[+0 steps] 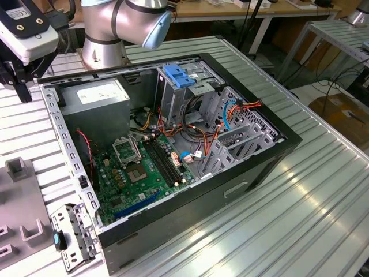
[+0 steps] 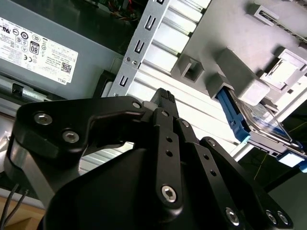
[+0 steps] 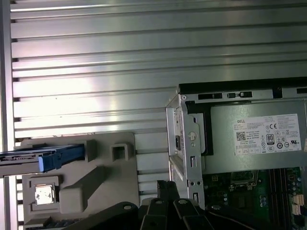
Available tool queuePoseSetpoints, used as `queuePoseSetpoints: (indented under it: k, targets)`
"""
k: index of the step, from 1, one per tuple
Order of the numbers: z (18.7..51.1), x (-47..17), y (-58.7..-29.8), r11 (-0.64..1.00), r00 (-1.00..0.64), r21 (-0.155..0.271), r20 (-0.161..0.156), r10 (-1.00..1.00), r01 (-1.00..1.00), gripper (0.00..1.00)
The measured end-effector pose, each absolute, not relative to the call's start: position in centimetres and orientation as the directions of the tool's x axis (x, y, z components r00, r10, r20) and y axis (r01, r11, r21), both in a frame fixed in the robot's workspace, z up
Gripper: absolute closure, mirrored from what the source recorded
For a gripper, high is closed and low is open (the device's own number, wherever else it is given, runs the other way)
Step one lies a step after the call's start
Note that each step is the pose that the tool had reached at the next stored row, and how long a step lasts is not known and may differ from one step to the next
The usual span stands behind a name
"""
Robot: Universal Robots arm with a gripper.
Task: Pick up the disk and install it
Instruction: 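Reach for the disk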
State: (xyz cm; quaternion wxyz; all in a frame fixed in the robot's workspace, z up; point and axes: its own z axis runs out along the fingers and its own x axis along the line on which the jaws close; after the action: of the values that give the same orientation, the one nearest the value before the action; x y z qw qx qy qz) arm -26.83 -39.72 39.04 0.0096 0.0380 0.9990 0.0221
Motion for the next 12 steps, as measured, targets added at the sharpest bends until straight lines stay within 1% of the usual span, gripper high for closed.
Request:
queuePoseSetpoints:
  k: [12]
  targets:
    - [39.0,-28.3,-39.7,0.996,-0.997,0.045,-0.017,0.076,0.075,0.89]
